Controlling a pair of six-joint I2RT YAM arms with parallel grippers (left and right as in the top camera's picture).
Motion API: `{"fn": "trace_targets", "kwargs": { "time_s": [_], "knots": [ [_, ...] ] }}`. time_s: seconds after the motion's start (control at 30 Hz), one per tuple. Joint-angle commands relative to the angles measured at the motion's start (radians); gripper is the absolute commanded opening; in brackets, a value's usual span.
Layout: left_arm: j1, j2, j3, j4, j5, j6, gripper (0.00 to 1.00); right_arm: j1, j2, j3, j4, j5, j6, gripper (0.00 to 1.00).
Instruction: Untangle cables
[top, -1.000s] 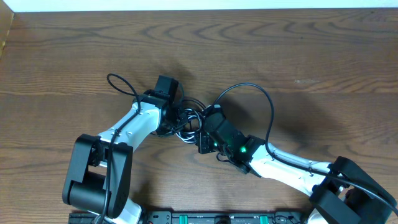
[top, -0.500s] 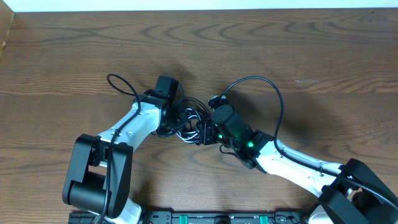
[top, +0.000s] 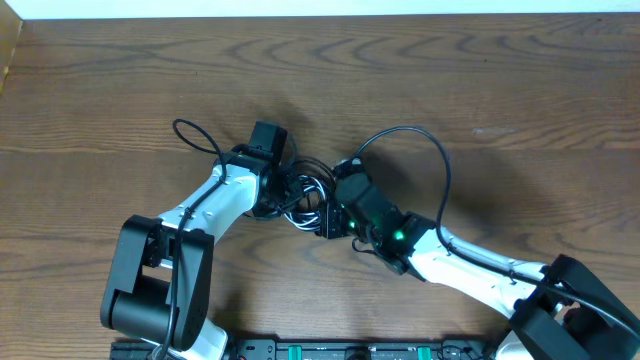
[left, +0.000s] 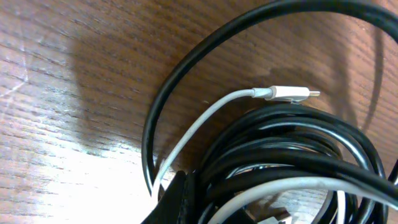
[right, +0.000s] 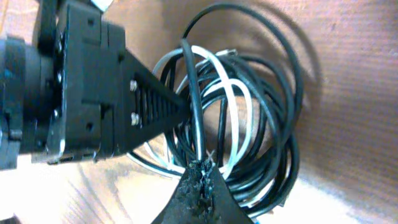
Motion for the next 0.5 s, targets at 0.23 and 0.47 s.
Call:
{"fn": "trace_targets", "kwargs": {
  "time_s": [0.23, 0.47],
  "knots": [
    [-0.003, 0.014, -0.019, 0.0, 0.006, -0.013, 0.08, 0.081, 0.03, 0.0, -0.095, 0.031, -0.007, 0.01],
    [-0.003, 0.014, -0.019, 0.0, 0.006, -0.013, 0.08, 0.047, 0.018, 0.003, 0.068, -0.079, -0.007, 0.01]
  ]
}}
